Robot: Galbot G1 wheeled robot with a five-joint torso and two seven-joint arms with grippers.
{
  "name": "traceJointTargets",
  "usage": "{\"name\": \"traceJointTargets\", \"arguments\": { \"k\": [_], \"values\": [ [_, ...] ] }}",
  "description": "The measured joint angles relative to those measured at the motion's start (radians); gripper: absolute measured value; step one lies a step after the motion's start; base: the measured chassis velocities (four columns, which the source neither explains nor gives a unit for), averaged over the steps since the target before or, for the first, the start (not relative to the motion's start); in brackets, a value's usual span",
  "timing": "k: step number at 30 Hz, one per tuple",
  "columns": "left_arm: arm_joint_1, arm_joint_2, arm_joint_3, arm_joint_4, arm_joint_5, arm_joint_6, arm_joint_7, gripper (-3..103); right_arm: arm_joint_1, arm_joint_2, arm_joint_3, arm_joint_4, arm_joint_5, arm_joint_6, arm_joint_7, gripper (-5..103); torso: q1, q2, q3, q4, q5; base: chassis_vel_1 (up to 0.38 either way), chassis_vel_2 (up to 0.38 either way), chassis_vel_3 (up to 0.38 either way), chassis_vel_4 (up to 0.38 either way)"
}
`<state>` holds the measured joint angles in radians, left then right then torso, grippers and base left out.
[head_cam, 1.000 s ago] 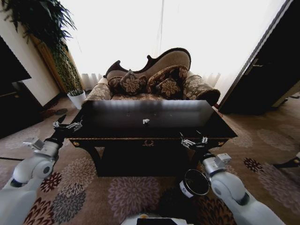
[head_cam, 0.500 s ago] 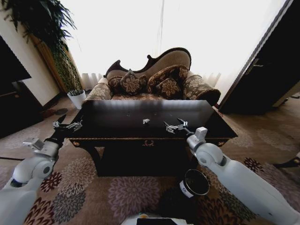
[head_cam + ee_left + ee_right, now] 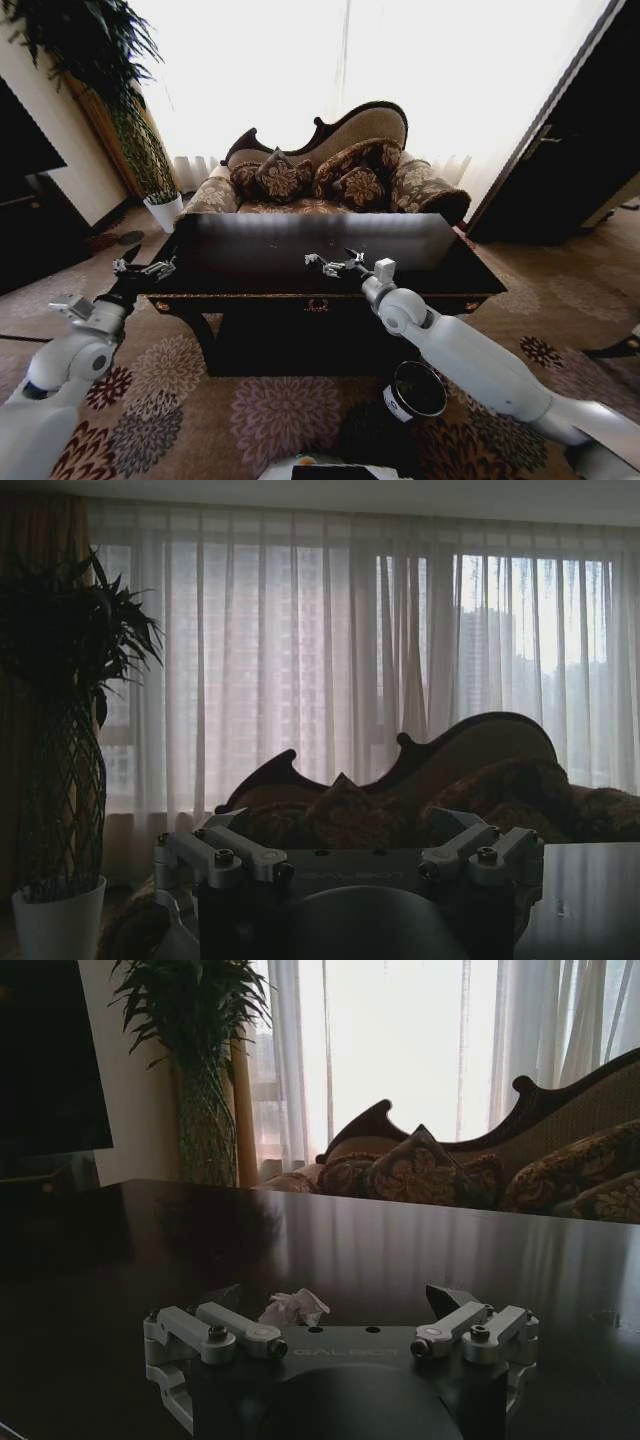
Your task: Move to the front of the table and place the trash on the table into the trash bin.
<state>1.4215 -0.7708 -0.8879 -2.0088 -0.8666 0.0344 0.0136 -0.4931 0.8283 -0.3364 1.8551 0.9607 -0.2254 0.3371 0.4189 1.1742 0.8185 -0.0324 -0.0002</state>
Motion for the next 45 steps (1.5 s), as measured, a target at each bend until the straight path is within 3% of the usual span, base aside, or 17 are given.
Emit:
{"name": "traceJointTargets", "arguments": {
  "k": [16,29,35,39,41,44,45],
  "values": [
    [0.000,0.000,0.000,0.000,0.000,0.000,0.000,100,0.098,0.076,-0.088,-0.179,-0.030,0.021,-0.037,100,0.000,0.000,0.000,-0.0001,0.0002,0.000,0.000,0.000,0.000],
    [0.000,0.000,0.000,0.000,0.000,0.000,0.000,100,0.121,0.091,-0.132,-0.186,-0.029,0.029,-0.052,103,0.000,0.000,0.000,0.0000,0.0001,0.000,0.000,0.000,0.000],
    [0.000,0.000,0.000,0.000,0.000,0.000,0.000,100,0.120,0.085,-0.134,-0.186,-0.030,0.035,-0.056,84,0.000,0.000,0.000,0.0000,0.0002,0.000,0.000,0.000,0.000],
    [0.000,0.000,0.000,0.000,0.000,0.000,0.000,100,0.117,0.084,-0.136,-0.186,-0.031,0.037,-0.057,62,0.000,0.000,0.000,0.0000,0.0002,0.000,0.000,0.000,0.000],
    [0.000,0.000,0.000,0.000,0.000,0.000,0.000,100,0.116,0.084,-0.136,-0.185,-0.032,0.038,-0.057,62,0.000,0.000,0.000,0.0000,0.0001,0.000,0.000,0.000,0.000],
    [0.000,0.000,0.000,0.000,0.000,0.000,0.000,100,0.112,0.082,-0.136,-0.181,-0.034,0.039,-0.057,46,0.000,0.000,0.000,-0.0001,0.0002,0.000,0.000,0.000,0.000],
    [0.000,0.000,0.000,0.000,0.000,0.000,0.000,100,0.112,0.082,-0.136,-0.181,-0.034,0.039,-0.057,46,0.000,0.000,0.000,-0.0001,0.0002,0.000,0.000,0.000,0.000]
  ]
}}
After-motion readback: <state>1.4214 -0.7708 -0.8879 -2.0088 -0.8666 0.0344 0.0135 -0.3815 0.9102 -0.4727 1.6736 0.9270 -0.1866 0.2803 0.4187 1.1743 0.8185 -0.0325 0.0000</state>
